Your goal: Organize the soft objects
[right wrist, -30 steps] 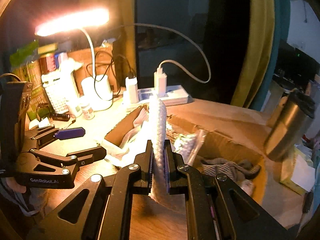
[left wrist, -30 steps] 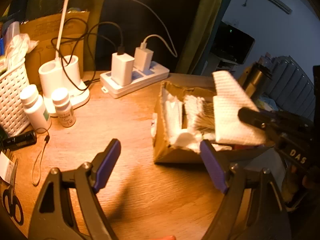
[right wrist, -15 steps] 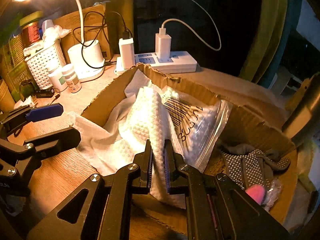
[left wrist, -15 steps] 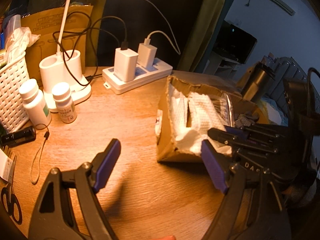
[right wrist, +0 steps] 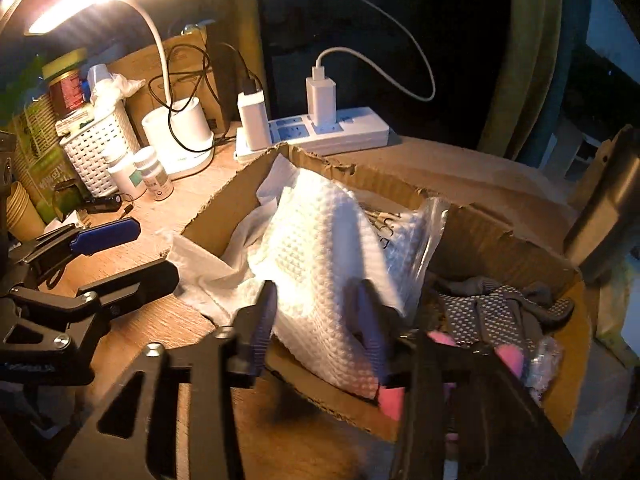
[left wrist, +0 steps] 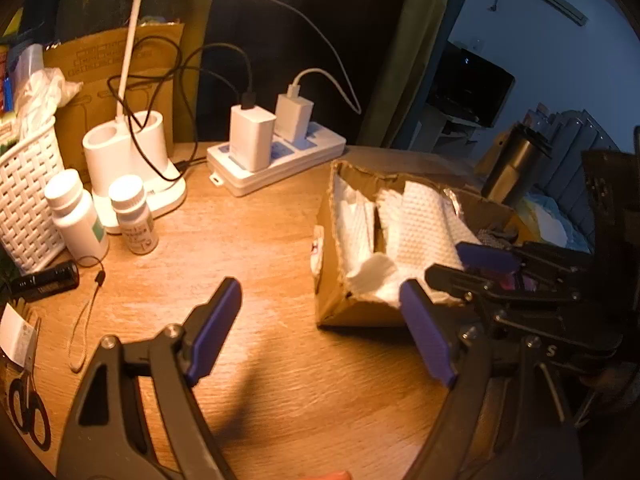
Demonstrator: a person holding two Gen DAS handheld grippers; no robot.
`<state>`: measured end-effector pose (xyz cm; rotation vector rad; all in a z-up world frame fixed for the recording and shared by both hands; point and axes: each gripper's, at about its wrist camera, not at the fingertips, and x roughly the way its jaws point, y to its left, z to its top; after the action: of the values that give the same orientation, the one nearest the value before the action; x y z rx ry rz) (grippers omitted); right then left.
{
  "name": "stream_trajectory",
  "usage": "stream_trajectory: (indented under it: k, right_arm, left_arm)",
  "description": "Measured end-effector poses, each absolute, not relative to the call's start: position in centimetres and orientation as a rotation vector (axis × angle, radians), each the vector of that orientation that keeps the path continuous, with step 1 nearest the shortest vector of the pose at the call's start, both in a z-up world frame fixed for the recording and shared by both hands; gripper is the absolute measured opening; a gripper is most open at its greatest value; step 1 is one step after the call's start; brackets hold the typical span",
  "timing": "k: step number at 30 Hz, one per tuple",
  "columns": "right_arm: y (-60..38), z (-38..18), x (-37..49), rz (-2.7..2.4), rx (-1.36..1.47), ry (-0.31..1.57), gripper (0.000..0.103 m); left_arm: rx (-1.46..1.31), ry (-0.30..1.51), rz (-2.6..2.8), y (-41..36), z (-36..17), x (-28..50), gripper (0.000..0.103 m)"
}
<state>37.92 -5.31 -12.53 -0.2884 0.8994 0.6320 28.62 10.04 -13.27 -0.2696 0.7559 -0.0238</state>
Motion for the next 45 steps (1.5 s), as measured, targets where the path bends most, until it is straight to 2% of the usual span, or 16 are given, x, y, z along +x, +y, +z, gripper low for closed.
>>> stream_trajectory:
  k: [2,3,45]
  right_arm:
    - [-5.5,-12.2,37.6,0.626,-0.294,0.889,0.056]
    - [-5.6,-12.0,37.4,0.623,-0.295,0.883,0.057]
    - [-14.6,-4.9,26.7,0.531,-0.227,0.719,0.057]
  left_arm:
    - [-0.262,0.748,-0.02,9.9,-13.0,28.4,0.082]
    - [-0.259,0.744,-0.018,9.8,-12.8,28.3,0.082]
    - [-0.149,0.585,-0.062,2.9,-5.7,19.5,0.083]
